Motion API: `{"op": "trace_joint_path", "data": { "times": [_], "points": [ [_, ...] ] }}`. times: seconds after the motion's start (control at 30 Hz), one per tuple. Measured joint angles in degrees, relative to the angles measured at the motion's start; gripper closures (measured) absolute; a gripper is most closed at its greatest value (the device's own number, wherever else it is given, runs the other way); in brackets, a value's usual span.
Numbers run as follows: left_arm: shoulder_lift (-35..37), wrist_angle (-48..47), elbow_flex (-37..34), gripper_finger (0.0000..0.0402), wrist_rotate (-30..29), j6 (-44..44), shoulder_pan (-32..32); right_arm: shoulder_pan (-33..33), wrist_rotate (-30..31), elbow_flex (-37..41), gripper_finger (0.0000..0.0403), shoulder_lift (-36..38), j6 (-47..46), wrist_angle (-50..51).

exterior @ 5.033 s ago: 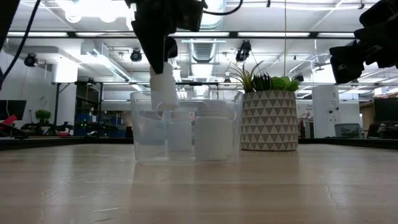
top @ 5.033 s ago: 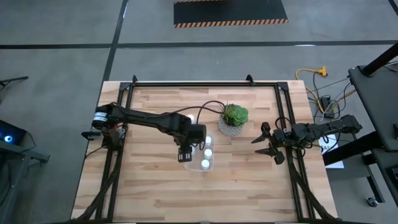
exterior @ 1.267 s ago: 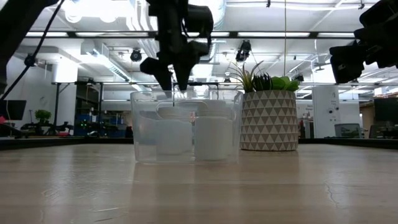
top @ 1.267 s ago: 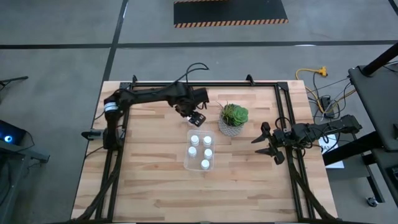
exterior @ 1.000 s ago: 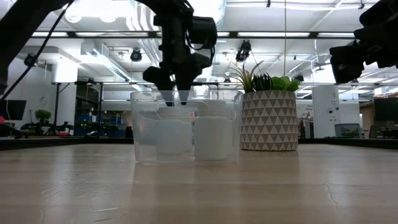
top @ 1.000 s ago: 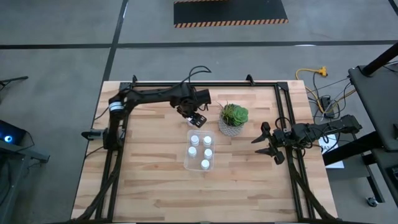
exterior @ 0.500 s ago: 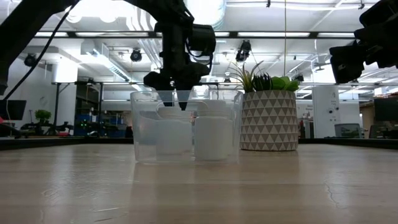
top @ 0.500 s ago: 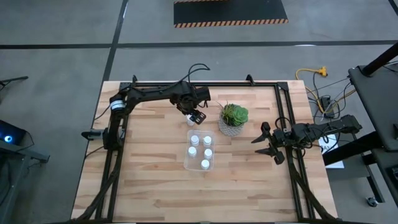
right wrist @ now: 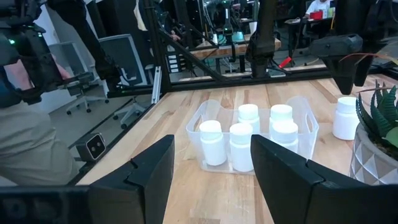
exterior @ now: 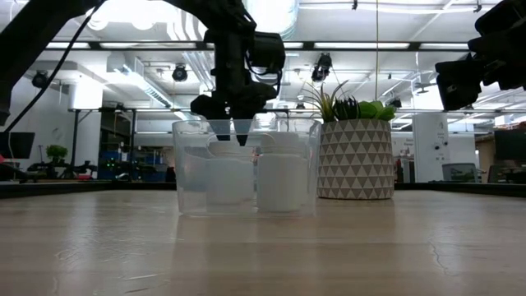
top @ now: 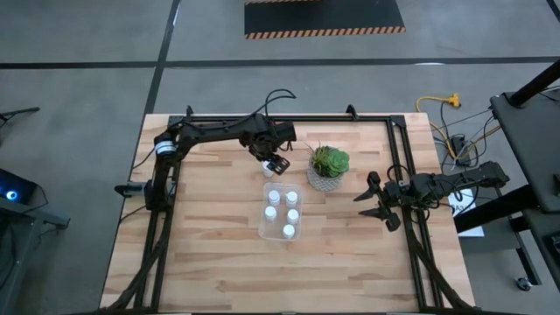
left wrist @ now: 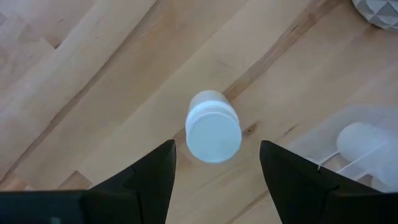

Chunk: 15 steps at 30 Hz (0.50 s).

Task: Pick and place pill bottles into a basket
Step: Put the white medicine bottle into the transparent bin

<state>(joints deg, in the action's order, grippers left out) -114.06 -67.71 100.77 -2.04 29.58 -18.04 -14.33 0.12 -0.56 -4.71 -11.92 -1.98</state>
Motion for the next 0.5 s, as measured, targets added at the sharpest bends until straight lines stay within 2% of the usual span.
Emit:
{"op": "trace_joint_path", "data": {
  "times": [0.5],
  "points": [
    [0.02,-0.46,-0.13,0.0187,0.04,-1.49,0.0,-0.01,-0.02,-0.01,0.0202,0.0,-0.02,0.0]
  ]
}}
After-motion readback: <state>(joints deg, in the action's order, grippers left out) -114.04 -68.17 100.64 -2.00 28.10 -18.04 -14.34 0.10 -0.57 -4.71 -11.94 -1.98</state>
